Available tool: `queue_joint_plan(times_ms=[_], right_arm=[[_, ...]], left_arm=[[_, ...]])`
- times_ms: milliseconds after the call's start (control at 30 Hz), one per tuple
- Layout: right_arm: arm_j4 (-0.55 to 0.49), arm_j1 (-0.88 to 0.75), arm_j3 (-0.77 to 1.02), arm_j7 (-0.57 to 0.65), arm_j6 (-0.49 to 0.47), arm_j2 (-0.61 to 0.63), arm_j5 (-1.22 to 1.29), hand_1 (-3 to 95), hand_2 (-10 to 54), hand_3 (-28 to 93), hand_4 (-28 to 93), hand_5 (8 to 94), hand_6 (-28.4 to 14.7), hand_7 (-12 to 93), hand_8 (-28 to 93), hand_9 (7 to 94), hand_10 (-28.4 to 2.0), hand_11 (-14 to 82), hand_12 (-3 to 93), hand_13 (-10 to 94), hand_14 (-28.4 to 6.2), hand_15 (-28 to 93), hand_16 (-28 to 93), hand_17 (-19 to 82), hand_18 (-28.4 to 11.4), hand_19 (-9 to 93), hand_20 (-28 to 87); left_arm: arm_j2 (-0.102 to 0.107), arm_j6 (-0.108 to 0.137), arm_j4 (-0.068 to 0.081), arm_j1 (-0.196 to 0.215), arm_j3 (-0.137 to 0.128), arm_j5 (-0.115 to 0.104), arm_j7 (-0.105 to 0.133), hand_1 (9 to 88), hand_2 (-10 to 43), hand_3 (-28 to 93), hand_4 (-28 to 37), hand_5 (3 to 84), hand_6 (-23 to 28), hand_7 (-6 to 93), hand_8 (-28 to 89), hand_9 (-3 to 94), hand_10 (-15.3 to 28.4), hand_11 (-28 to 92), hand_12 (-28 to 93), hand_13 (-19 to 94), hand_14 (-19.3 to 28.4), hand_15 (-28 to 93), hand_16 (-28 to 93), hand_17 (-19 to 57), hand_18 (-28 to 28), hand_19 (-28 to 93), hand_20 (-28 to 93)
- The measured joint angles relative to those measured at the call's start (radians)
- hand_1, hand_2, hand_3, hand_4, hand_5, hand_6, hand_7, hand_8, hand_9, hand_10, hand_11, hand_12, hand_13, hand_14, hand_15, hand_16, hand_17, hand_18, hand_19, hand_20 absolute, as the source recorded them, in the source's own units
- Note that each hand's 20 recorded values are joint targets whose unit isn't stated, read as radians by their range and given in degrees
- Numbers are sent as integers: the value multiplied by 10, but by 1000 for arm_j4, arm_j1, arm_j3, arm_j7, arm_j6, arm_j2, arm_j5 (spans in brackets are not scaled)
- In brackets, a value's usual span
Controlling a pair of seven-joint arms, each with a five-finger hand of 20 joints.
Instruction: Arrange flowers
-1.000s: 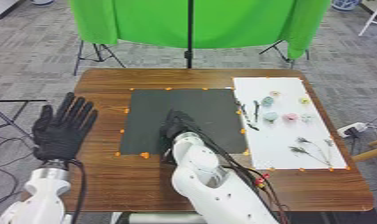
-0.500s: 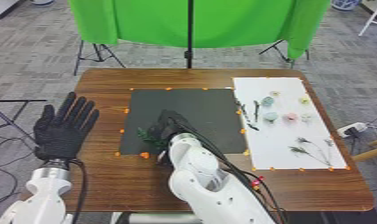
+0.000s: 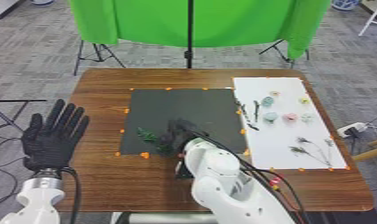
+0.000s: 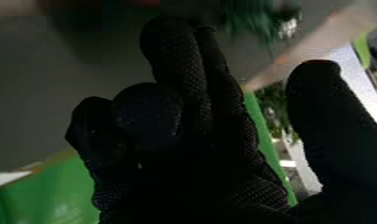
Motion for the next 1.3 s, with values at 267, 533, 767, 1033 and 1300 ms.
queue_joint_plan(times_ms=[267,533,767,1033,1300], right_arm=[[-9,-23,5,0,-21,-34,31,244,91,750,-188,766,-85,131,-96,801,-211,391,265,718,-178,753,304,439,-283,932,510],[-1,-30,-41,-1,-8,-71,66,242,91,757,-187,718,-93,115,-98,773,-214,367,254,700,-175,751,306,429,-278,932,490],[15,-29,-68,-13,33,-88,67,242,92,757,-188,719,-93,114,-98,773,-214,363,247,700,-176,751,301,428,-278,932,483],[-69,-38,15,14,47,-50,148,286,11,774,-192,726,-90,117,-97,775,-211,354,245,702,-174,749,298,429,-280,932,475],[-198,-109,257,68,303,86,123,308,-94,770,-210,726,-80,134,-100,769,-205,361,244,694,-170,743,290,413,-278,932,443]], left_arm=[[2,-4,8,-13,22,-4,-1,251,165,750,-283,422,84,81,-98,376,138,138,48,279,129,196,-80,-52,114,282,83],[17,-3,15,-38,45,-3,-34,255,172,750,-283,422,83,80,-99,376,138,138,48,279,129,195,-79,-53,115,282,87],[24,2,17,-54,52,-3,-46,256,172,749,-283,424,84,81,-99,376,138,139,48,279,129,197,-78,-53,115,283,88],[-1,-2,9,-26,23,-3,-29,254,175,752,-283,424,85,80,-99,376,138,140,48,279,130,199,-79,-53,114,283,88],[-22,-6,-5,20,0,-1,-14,263,186,766,-283,423,83,81,-99,376,139,140,47,279,130,197,-81,-53,114,283,88]])
